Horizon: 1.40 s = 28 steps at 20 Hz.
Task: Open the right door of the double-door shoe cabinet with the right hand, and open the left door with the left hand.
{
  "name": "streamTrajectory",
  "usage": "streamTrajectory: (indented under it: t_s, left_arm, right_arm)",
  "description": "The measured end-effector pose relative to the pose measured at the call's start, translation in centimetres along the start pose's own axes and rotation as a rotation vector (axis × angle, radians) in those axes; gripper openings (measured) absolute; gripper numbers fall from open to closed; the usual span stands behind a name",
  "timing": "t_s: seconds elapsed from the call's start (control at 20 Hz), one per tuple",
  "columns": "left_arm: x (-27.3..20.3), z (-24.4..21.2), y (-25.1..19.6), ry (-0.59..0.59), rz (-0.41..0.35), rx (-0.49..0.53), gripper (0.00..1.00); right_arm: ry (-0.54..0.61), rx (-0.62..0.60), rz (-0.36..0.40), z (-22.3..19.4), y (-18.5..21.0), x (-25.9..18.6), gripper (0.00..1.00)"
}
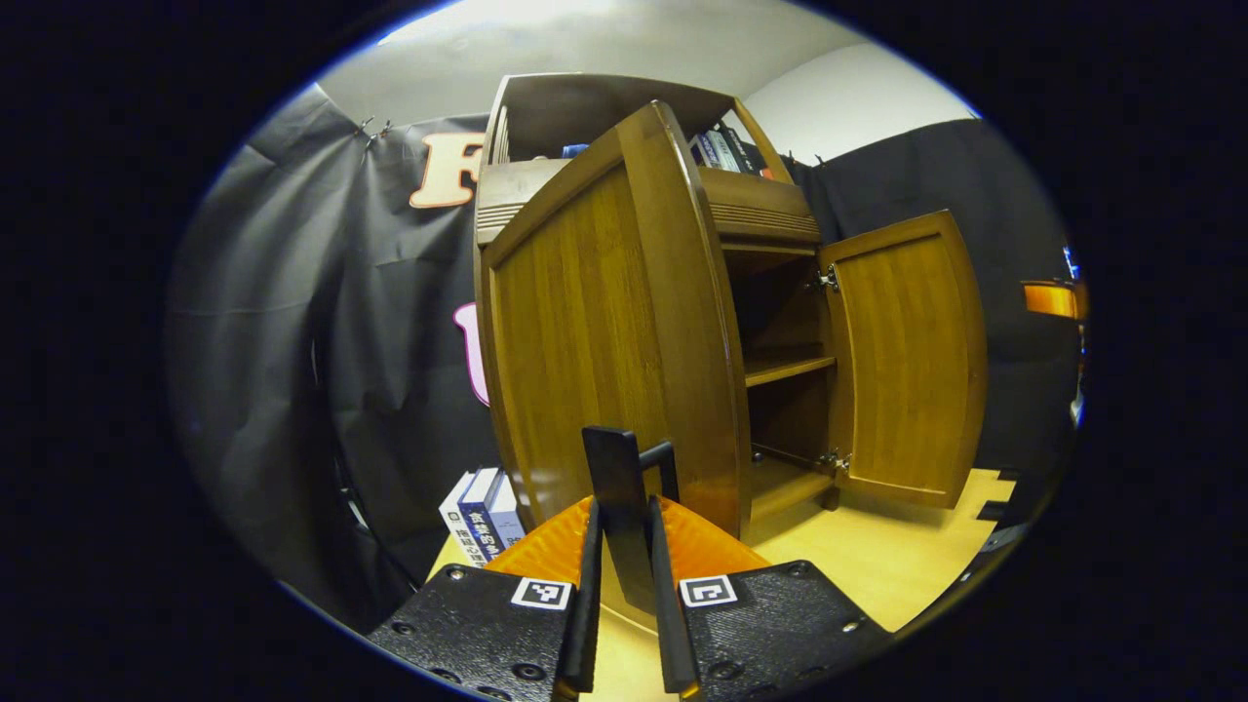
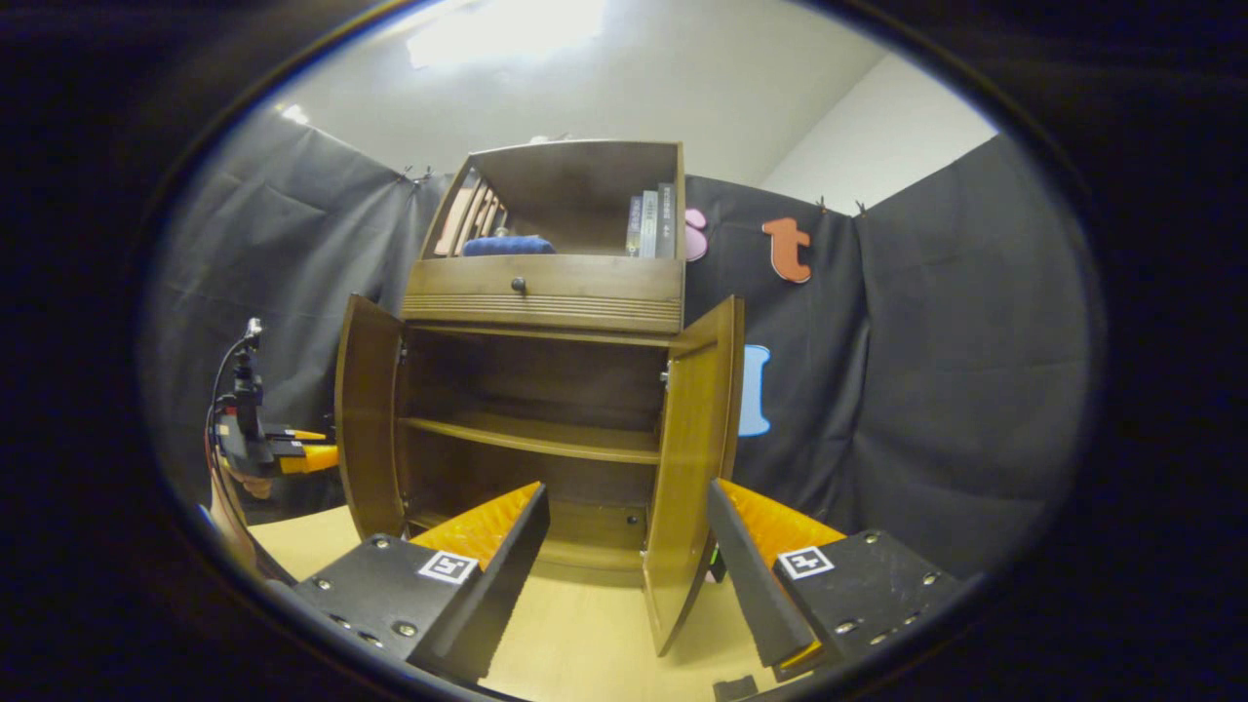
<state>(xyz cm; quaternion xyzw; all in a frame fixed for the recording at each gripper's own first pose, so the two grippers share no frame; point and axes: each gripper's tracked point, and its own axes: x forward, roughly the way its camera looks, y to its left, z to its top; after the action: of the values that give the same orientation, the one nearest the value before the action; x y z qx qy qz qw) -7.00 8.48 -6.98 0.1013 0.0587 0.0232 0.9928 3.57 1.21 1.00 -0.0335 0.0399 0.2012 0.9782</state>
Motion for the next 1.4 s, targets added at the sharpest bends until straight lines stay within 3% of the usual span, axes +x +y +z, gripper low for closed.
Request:
streamTrajectory:
  t_s: [0.1,0.15,0.3,0.55,0.8,0.9,1.2,1.4]
  left_arm:
    - [-0.3,-0.1,1.2,0.005,0.034,-0.01,0.27]
    - [-0.6,-0.3,1.7,0.013,0.043,-0.024,0.21]
    - [-1.3,-0.5,3.2,0.028,0.06,-0.035,0.17]
    - [-2.1,-1.3,7.6,0.045,0.185,0.017,0.1]
    - [-2.7,-1.4,9.2,0.041,0.128,-0.005,0.06]
    - [-2.7,-1.5,10.1,0.032,0.105,0.0,0.06]
    - [-2.9,-1.8,12.4,0.01,0.008,-0.06,0.04]
    - [-2.8,-1.8,12.7,-0.022,-0.048,-0.023,0.05]
  right_arm:
    - [-0.009,-0.026,0.006,-0.5,0.3,0.2,0.99]
    - [-0.008,-0.037,-0.001,-0.9,0.3,0.3,0.96]
    - [0.008,0.001,0.028,-2.0,1.2,0.4,0.94]
    - [0.02,0.046,0.037,-2.5,1.7,1.4,0.94]
    - [0.023,0.087,0.07,-2.6,2.7,1.8,0.99]
    - [0.024,0.093,0.071,-2.5,3.1,1.9,0.94]
    - [0.009,0.115,0.063,-1.5,3.5,2.5,0.94]
    - [0.017,0.105,0.06,-1.6,4.1,2.8,0.94]
